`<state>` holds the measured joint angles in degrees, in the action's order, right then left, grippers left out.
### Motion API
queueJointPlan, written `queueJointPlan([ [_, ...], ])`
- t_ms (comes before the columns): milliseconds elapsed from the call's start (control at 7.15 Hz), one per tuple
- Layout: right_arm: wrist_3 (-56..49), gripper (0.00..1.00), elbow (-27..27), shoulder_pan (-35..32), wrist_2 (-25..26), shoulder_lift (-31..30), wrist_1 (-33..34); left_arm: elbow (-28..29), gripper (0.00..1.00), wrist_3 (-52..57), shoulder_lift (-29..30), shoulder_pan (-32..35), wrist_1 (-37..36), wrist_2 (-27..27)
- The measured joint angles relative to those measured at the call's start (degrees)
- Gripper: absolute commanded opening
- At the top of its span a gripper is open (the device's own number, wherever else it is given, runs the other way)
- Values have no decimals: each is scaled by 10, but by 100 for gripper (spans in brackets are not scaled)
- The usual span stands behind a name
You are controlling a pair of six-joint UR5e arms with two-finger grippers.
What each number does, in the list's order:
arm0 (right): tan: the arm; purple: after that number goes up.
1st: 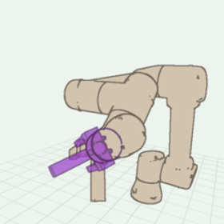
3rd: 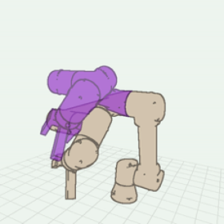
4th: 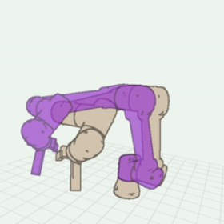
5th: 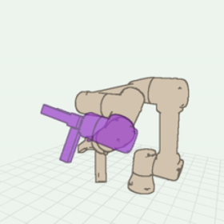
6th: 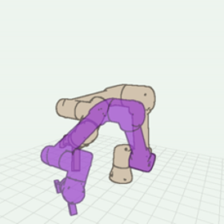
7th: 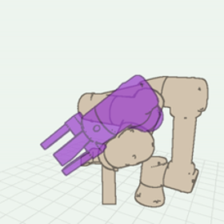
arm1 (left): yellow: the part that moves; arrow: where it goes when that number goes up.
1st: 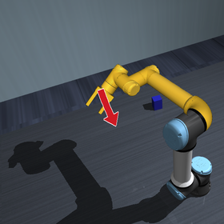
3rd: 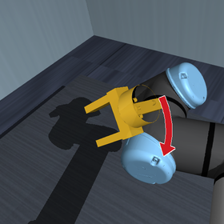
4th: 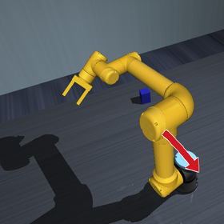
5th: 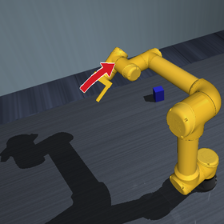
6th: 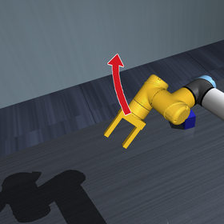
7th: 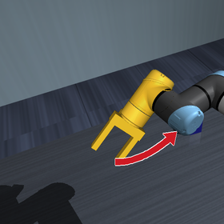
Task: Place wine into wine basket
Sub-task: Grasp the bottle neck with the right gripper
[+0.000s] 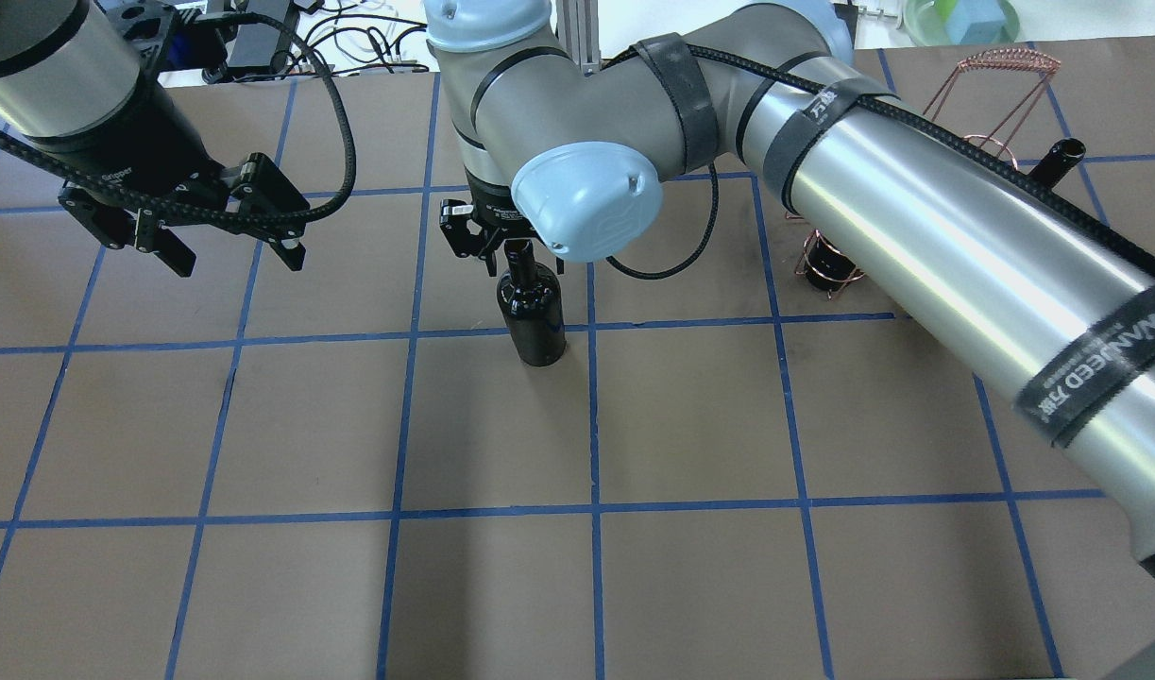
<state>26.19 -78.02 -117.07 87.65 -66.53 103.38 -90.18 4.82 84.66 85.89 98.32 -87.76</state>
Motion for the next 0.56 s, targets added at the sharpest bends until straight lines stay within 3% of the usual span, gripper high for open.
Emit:
queueJointPlan([
  [559,-2,66,1,0,-4,1,4,-6,100,-2,1,1,5,1],
])
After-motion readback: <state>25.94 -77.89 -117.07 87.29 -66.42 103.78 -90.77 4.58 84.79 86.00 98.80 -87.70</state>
